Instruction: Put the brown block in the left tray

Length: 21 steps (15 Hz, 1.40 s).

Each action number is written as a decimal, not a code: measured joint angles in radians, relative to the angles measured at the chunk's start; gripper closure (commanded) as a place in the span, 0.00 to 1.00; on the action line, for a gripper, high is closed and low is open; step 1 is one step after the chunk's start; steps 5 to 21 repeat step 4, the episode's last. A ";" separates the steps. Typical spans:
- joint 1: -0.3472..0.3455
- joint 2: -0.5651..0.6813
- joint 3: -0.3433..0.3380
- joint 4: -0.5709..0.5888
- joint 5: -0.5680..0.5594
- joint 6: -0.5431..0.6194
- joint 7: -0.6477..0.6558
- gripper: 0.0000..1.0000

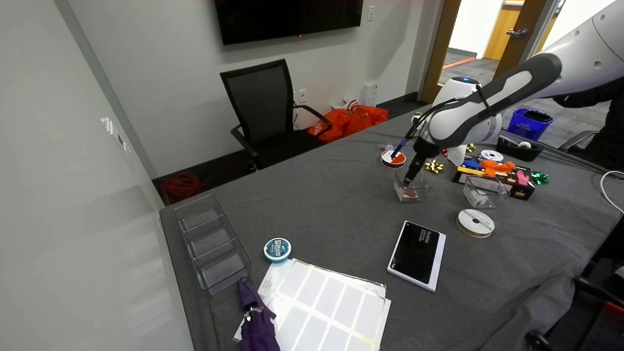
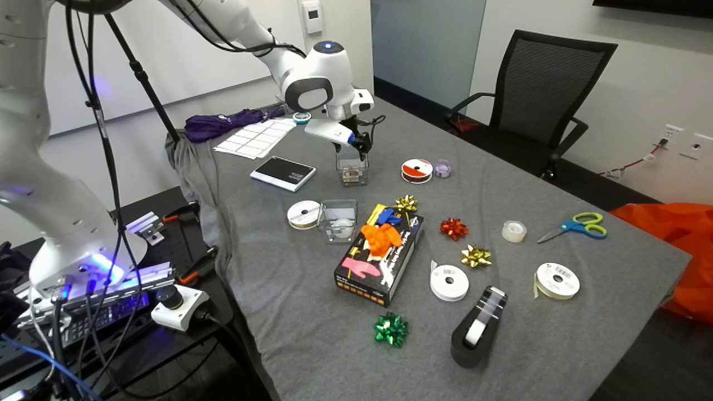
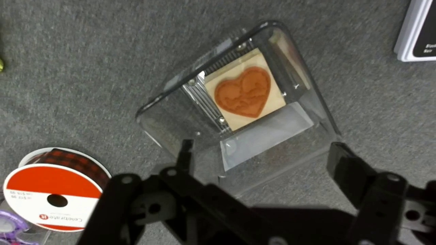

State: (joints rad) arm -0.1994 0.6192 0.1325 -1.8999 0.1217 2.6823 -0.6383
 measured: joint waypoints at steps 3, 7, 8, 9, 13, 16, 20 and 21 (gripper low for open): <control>0.000 -0.036 -0.002 -0.015 -0.031 -0.022 0.013 0.00; 0.000 -0.050 -0.003 -0.022 -0.040 -0.033 0.017 0.00; 0.000 -0.050 -0.003 -0.022 -0.040 -0.033 0.017 0.00; 0.000 -0.050 -0.003 -0.022 -0.040 -0.033 0.017 0.00; 0.000 -0.050 -0.003 -0.022 -0.040 -0.033 0.017 0.00; 0.000 -0.050 -0.003 -0.022 -0.040 -0.033 0.017 0.00; 0.000 -0.050 -0.003 -0.022 -0.040 -0.033 0.017 0.00; 0.000 -0.050 -0.003 -0.022 -0.040 -0.033 0.017 0.00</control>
